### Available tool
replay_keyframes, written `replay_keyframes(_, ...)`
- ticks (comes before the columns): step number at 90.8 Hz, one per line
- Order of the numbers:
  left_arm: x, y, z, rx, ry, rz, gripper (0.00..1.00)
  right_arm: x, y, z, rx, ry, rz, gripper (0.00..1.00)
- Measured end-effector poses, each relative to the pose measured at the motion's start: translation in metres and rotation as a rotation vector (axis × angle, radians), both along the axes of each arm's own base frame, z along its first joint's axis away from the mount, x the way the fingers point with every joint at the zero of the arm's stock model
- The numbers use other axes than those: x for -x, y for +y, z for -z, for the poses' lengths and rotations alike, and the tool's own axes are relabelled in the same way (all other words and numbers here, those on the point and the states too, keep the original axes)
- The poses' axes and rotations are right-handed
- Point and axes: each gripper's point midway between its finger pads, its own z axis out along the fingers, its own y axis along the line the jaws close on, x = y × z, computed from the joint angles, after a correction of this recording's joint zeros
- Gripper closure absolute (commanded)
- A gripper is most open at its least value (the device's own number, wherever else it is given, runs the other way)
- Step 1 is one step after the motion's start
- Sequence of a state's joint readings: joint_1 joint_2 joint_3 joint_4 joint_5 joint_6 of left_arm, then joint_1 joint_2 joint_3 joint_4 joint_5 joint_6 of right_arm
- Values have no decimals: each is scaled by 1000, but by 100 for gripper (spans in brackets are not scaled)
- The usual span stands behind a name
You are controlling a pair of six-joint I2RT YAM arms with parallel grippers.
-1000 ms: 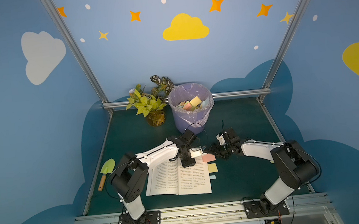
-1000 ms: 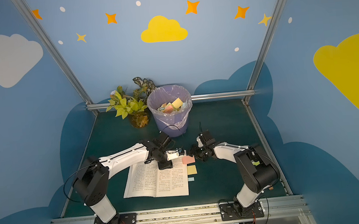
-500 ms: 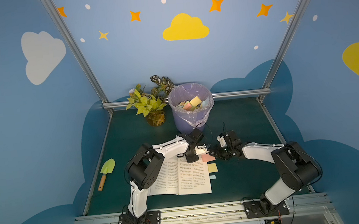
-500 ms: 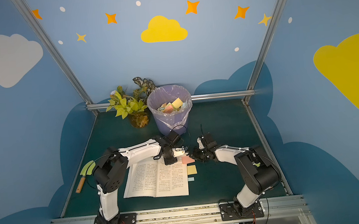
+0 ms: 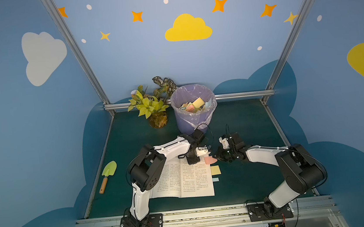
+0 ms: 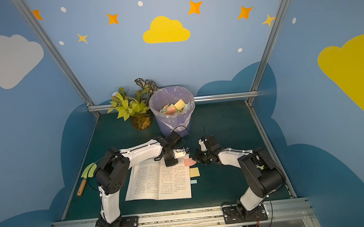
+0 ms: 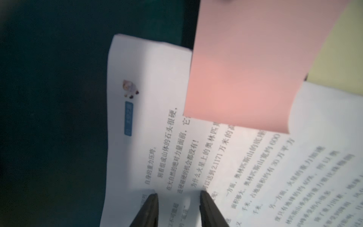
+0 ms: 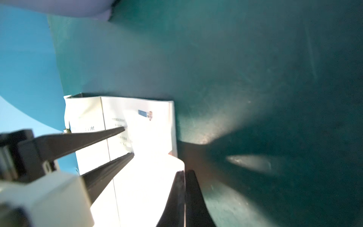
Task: Peel off the used sticky note
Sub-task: Tear off the note from the book.
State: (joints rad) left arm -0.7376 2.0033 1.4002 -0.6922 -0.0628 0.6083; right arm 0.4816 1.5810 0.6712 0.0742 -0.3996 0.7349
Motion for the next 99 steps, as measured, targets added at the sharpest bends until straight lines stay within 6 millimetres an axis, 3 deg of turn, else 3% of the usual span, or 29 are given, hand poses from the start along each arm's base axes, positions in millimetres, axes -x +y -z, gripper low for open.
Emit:
replay_keyframes(54,10,6,1,12,115,-31,64,12,-2,-54,34,-219,-56,100)
replay_keyframes(78,11,7,2,24,140,-38,65,17,-10,-59,74,-263,-58,100)
replay_keyframes(99,11,8,2,24,150,-43,65,25,-3,-68,103,-326,-88,100)
